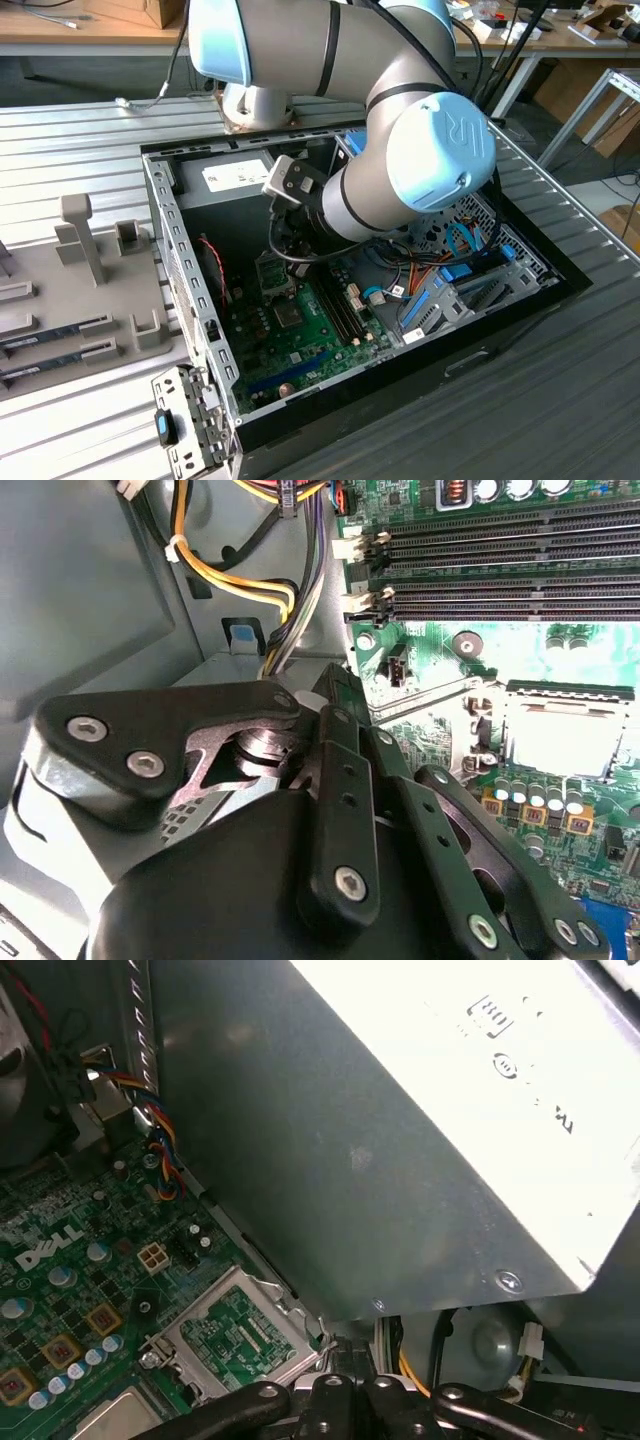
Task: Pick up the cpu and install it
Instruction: 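Close the cpu cover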
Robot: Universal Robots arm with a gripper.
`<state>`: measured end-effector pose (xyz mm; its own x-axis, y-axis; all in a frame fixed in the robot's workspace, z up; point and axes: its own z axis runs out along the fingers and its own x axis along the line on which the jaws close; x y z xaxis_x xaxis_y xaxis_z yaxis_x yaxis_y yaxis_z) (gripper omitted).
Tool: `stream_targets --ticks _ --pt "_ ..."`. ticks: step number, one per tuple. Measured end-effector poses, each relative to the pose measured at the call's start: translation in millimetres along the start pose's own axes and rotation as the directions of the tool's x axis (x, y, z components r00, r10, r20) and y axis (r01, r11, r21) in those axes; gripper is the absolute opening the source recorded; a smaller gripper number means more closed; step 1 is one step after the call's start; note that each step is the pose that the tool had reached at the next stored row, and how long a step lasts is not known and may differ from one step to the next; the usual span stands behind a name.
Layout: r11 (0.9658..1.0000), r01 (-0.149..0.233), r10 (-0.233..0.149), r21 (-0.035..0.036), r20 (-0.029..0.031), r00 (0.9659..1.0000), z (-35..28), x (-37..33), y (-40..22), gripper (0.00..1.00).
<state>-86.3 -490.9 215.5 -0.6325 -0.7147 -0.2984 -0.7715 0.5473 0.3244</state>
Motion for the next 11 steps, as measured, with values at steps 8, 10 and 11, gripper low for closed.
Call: stream_targets --ticks 8,10,11 --pt "1.0 0.0 0.0 0.0 0.0001 1.0 -8.3 0.0 0.7 0.11" --pt "1.0 0.0 0.0 0.0001 -0.0001 1.0 -11.7 0.3 0.8 0.11" --pt "1.0 0.0 0.0 0.0 -0.0002 1.0 -12.6 0.4 0.8 0.11"
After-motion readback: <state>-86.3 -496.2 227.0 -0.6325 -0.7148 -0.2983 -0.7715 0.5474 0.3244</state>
